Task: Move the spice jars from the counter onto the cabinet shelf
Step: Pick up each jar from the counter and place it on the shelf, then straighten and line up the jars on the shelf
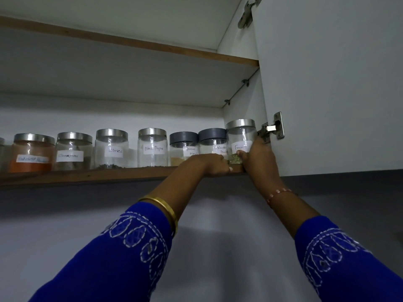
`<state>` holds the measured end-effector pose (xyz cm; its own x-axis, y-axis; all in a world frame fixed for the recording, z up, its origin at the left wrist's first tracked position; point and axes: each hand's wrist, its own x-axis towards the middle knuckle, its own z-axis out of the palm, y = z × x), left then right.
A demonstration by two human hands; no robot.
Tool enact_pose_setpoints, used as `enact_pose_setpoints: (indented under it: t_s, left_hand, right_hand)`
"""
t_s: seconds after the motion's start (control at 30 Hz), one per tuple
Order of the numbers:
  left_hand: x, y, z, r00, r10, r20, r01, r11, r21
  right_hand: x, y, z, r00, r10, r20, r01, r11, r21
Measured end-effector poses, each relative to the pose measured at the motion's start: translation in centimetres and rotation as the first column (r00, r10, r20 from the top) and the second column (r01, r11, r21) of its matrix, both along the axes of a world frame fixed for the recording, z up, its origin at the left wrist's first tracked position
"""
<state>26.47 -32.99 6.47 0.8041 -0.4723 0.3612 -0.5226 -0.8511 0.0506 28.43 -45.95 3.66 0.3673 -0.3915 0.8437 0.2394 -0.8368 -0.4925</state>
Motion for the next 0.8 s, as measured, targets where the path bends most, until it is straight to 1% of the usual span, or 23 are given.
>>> enact_pose_setpoints:
  t_s: [0.1, 0.23, 0.43, 0.57, 0.7, 0.8]
  left_hand:
    - [0.6, 0.0, -0.1, 0.999, 0.013, 0.033, -0.014, 1.0, 0.02]
    - [0.9, 0.1, -0.2, 0.997, 0.045, 0.069, -0.047, 0.998, 0.029]
    - [0.9, 0.3, -1.1, 0.962, 0.097, 0.256, -0.112, 0.993, 0.044]
    - [0.3, 0.8, -2.1, 0.908, 0.107, 0.405, -0.139, 0.989, 0.051]
    - [-0.3, 2.3, -3.2, 0.856, 0.069, 0.512, -0.108, 0.993, 0.046]
    - [-1.0, 4.2, -4.1, 0.827, 0.021, 0.562, -0.07, 0.995, 0.066]
  right_hand:
    - [0.0, 0.0, 0.5, 0.997, -0.061, -0.051, 0.059, 0.998, -0.037]
    - [0.1, 0.0, 0.8, 0.989, -0.136, -0.05, 0.129, 0.985, -0.114]
    - [-0.5, -0.4, 0.5, 0.989, -0.103, -0.102, 0.087, 0.985, -0.149]
    - [-1.1, -0.2, -0.6, 0.994, -0.077, -0.074, 0.065, 0.985, -0.161]
    - [-2.4, 1.2, -1.5, 0.995, -0.086, -0.051, 0.07, 0.965, -0.253]
    - [-3.7, 3.0, -1.9, 0.998, -0.032, -0.049, 0.016, 0.956, -0.293]
